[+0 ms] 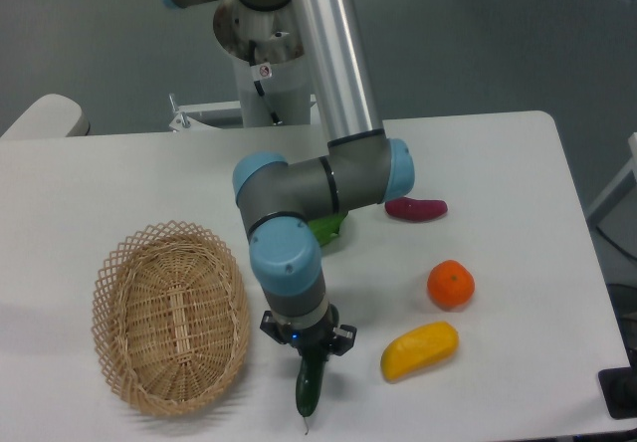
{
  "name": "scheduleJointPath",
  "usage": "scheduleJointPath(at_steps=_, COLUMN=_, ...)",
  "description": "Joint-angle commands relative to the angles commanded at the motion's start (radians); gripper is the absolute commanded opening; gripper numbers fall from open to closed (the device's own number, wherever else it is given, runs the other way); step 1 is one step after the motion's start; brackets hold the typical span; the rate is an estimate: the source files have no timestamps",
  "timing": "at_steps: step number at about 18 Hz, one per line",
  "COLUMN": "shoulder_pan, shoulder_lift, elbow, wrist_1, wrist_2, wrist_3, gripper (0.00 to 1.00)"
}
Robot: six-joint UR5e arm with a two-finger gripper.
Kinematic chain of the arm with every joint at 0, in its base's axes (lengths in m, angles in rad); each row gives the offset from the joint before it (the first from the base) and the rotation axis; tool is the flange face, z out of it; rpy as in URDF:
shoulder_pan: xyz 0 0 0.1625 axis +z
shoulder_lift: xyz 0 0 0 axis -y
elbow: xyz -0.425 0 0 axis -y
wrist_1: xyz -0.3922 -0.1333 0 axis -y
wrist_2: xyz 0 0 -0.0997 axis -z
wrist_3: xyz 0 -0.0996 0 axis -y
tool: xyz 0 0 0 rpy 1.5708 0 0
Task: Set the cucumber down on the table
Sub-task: 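Lower the cucumber onto the table beside the wicker basket, then open the gripper to release the cucumber and lift away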
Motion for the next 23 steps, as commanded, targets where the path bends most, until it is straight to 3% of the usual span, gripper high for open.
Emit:
scheduleJointPath(at_steps=2, shoulder_pan=0.0, shoulder_lift=0.0, elbow=0.0, wrist_1=0.002, wrist_2=0.0, wrist_3=0.003, gripper=0.38)
scheduleJointPath(at_steps=5, shoulder_pan=0.0, shoulder_lift=0.0, elbow=0.002, wrist_1=0.003, wrist_2=0.003, wrist_3=0.008, gripper=0.49)
scheduleJointPath(at_steps=6, shoulder_pan=0.0, shoulder_lift=0.003, elbow=0.002, wrist_1=0.005, wrist_2=0.003, wrist_3=0.008, gripper=0.58)
scheduleJointPath(at_steps=7, shoulder_pan=0.002, shoulder_lift=0.005, elbow=0.003, wrist_1=0.008, wrist_2=0.006, wrist_3=0.009, gripper=0.85)
scheduleJointPath(at_steps=8, shoulder_pan=0.002, shoulder_lift=0.009, elbow=0.008, wrist_1=0.008, wrist_2=0.011, wrist_3=0.021, gripper=1.0)
scheduleJointPath(at_steps=14, shoulder_pan=0.003, shoulder_lift=0.057, elbow=0.063, wrist_1=0.008, wrist_2=0.012, wrist_3=0.08, gripper=1.0)
scheduleJointPath(at_steps=20, shoulder_pan=0.086, shoulder_lift=0.161, elbow=0.084, wrist_1=-0.015, wrist_2=0.032, wrist_3=0.271, gripper=1.0)
scheduleJointPath(at_steps=23, shoulder_pan=0.13, shoulder_lift=0.204, elbow=0.071, wrist_1=-0.031, wrist_2=0.034, wrist_3=0.449, gripper=1.0)
